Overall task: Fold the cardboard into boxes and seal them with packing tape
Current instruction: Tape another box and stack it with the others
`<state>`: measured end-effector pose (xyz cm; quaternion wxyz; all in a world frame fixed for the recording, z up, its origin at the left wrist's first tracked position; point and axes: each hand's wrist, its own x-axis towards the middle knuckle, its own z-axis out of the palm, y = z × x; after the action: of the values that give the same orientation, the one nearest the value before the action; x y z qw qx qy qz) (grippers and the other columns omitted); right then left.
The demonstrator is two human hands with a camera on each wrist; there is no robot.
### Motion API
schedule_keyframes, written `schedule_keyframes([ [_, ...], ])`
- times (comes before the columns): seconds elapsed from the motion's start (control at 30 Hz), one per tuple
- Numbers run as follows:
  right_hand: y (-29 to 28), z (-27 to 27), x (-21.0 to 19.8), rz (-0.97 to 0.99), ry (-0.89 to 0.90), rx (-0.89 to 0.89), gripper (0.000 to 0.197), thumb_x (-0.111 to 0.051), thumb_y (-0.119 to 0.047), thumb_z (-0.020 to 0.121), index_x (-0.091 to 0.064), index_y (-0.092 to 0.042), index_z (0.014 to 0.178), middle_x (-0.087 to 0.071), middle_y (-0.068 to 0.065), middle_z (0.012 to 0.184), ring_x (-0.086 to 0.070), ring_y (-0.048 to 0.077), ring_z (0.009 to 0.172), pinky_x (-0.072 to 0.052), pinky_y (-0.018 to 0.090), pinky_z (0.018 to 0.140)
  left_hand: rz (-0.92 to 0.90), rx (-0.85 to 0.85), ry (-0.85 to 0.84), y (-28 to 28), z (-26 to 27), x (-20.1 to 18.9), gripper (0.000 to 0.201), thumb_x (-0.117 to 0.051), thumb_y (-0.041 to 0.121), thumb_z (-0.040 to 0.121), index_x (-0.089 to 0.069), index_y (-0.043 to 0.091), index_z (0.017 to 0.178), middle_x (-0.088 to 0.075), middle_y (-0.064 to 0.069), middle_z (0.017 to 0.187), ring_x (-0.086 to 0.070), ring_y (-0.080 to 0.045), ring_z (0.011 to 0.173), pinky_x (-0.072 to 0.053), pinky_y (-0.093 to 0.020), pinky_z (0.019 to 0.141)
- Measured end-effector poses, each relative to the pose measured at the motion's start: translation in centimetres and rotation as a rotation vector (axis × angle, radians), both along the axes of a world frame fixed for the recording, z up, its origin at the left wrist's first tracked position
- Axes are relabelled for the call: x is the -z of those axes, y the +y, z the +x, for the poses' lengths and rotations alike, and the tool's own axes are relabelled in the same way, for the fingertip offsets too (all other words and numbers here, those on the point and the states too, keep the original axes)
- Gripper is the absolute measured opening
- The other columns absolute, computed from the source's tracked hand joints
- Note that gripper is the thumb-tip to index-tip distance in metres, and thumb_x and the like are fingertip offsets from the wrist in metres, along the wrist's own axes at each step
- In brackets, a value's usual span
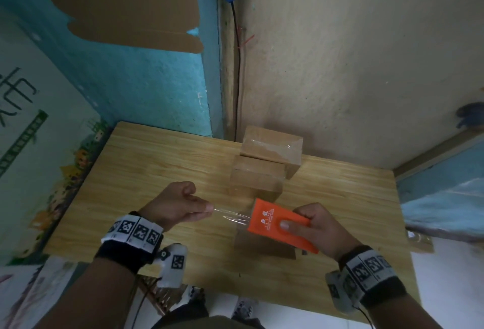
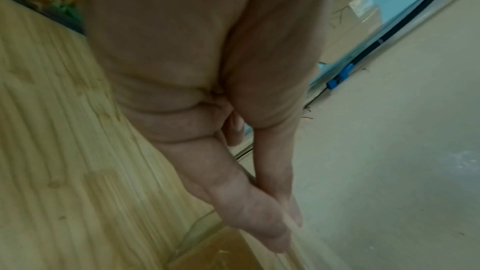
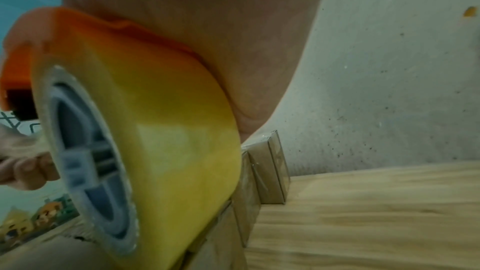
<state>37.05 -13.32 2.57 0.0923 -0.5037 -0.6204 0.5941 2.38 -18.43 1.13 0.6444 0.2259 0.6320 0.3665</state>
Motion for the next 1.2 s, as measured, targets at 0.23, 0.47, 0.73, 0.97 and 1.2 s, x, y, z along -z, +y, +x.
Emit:
schedule_keyframes([
  [0.23, -0.3, -2.1, -0.3, 0.094, -0.1, -0.14, 0.083, -0.073, -0.085, 0.071, -0.075, -0.004, 0.091, -0.076, 0.017, 0.084, -0.073, 0.036, 0.072, -0.055, 0.035, 0.058, -0.095, -0.041, 0.04, -0.8, 0.8, 5.0, 0.06, -0.084, -0.012, 0.075, -0.033, 0.02, 0.072, -0.071, -0.035, 0.097, -0.076, -0.039, 0.095, -0.063, -0.044, 0.085],
  [0.47, -0.5, -5.5, -0.6, 0.219, -0.357, -0.315, 0.059, -0.072, -0.074, 0.084, -0.075, -0.015, 0.083, -0.076, 0.007, 0.079, -0.073, 0.021, 0.067, -0.06, 0.042, 0.064, -0.158, 0.002, 0.057, -2.3, 2.7, 9.2, 0.061, -0.075, -0.017, 0.08, -0.032, 0.02, 0.058, -0.068, -0.027, 0.069, -0.075, -0.031, 0.068, -0.06, -0.032, 0.059],
  [0.73, -0.5, -7.5, -0.4, 0.299, -0.488, -0.341, 0.064, -0.068, -0.078, 0.083, -0.073, -0.015, 0.078, -0.073, 0.005, 0.072, -0.068, 0.015, 0.059, -0.057, 0.037, 0.058, -0.199, 0.075, 0.379, -1.6, 6.4, 13.2, 0.034, -0.07, -0.005, 0.083, -0.054, 0.021, 0.068, -0.055, 0.001, 0.068, -0.05, -0.012, 0.061, -0.043, -0.02, 0.058],
  [0.97, -0.4, -7.6, -0.6, 0.322, -0.461, -0.328, 0.061, -0.07, -0.073, 0.085, -0.071, -0.013, 0.072, -0.071, 0.008, 0.07, -0.066, 0.02, 0.06, -0.054, 0.038, 0.057, -0.157, 0.073, 0.189, -1.4, 7.3, 14.2, 0.014, -0.068, 0.011, 0.077, -0.06, 0.02, 0.07, -0.067, -0.015, 0.079, -0.069, -0.032, 0.072, -0.061, -0.044, 0.072],
  [1.2, -0.5, -7.5, -0.3, 0.321, -0.459, -0.319, 0.066, -0.067, -0.077, 0.082, -0.072, -0.012, 0.074, -0.072, 0.011, 0.072, -0.067, 0.024, 0.061, -0.055, 0.045, 0.058, -0.076, 0.057, -0.004, -1.5, 8.6, 21.7, 0.013, -0.076, 0.024, 0.088, -0.076, 0.01, 0.09, -0.073, -0.011, 0.089, -0.069, -0.027, 0.081, -0.058, -0.046, 0.08],
])
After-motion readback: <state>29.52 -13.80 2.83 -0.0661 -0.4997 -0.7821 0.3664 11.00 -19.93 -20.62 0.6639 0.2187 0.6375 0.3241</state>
